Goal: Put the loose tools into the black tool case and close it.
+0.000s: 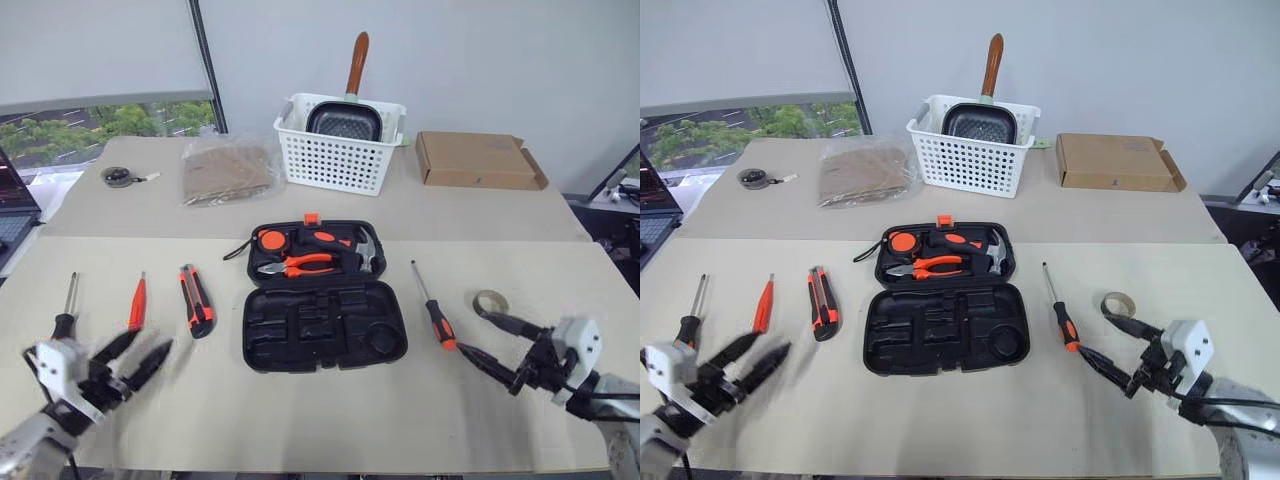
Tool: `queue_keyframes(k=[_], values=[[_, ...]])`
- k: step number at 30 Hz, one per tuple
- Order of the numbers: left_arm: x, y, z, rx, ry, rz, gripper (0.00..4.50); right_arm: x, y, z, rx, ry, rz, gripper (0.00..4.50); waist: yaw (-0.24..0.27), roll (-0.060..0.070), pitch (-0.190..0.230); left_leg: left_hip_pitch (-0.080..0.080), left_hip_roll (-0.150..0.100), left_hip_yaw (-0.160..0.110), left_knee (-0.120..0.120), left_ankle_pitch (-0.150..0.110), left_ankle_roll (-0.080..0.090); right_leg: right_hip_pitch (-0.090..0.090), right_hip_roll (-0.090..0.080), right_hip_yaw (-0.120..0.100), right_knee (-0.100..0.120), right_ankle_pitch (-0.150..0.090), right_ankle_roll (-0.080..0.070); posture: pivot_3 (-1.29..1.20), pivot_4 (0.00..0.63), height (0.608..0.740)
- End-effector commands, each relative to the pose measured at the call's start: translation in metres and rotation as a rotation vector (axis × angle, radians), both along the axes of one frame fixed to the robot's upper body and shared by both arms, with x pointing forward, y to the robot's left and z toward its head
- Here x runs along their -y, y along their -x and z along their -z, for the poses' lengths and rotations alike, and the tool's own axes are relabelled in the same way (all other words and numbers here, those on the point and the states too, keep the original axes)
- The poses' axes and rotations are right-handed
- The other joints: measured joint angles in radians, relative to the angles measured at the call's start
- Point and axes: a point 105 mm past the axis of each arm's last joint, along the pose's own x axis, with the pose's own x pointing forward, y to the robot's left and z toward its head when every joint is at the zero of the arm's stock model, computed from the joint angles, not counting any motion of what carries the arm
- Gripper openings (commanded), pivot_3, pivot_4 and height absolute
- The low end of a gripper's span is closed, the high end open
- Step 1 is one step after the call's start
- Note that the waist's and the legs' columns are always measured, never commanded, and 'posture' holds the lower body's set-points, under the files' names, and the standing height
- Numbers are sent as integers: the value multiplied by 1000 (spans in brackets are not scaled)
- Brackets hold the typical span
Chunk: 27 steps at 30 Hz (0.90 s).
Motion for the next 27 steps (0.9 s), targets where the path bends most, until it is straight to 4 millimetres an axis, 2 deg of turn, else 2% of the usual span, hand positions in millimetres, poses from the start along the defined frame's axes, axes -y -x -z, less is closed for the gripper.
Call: queue_keyframes(k=[1, 4, 7, 10, 13, 14, 22, 26, 27], values=[[-40, -11, -26, 70, 15, -180, 3782, -37, -6, -36, 76, -14, -167, 4417, 0, 0, 0, 1, 0, 0, 0, 0, 0, 0, 0, 0, 0, 0, 0, 0, 150, 700], [-74, -20, -29, 43, 7, -353, 3782, -64, -13, -53, 121, -6, -276, 4417, -3, -1, 0, 2, 0, 1, -1, 0, 0, 1, 3, 0, 0, 0, 0, 0, 150, 700], [-105, -21, -22, -42, -21, -531, 3782, -89, -17, -69, 166, -11, -376, 4417, -4, -3, 1, 1, 1, 0, -1, 5, 6, 0, 9, 0, 1, 0, 0, 0, 150, 700], [-124, -17, -12, -113, -41, -638, 3782, -114, -16, -85, 205, -33, -484, 4417, -5, -5, 2, 0, 1, 1, -1, 3, 6, -1, 9, 0, -1, 1, -1, 0, 150, 700], [-123, -19, 2, -190, -62, -649, 3782, -125, -15, -92, 221, -50, -537, 4417, 0, -6, 1, 0, 1, 2, -1, 2, 5, -1, 8, 1, -2, 2, -4, 0, 150, 700], [-120, -20, 7, -217, -54, -643, 3782, -128, -15, -94, 226, -52, -552, 4417, 3, -7, 1, 0, 0, 1, -1, 2, 4, 0, 6, 1, -2, 6, -10, 0, 150, 700], [-106, -19, 53, -448, 8, -621, 3782, -141, -14, -98, 238, -56, -626, 4417, 18, -5, 1, 0, 0, 3, -1, 1, -3, 0, 3, -1, -5, 7, -12, 0, 150, 700], [-109, -20, 54, -443, 31, -644, 2876, -143, -13, -99, 233, -67, -650, 4500, 18, -4, 1, 3, -1, 6, -1, -2, -4, 0, 3, 1, -1, 4, -6, 0, 150, 700], [-108, -21, 54, -439, 30, -640, 2479, -143, -12, -99, 229, -67, -657, 4500, 18, -4, 1, 3, 0, 6, -1, -2, -4, 0, 3, 0, -1, 3, -5, 0, 150, 700]])
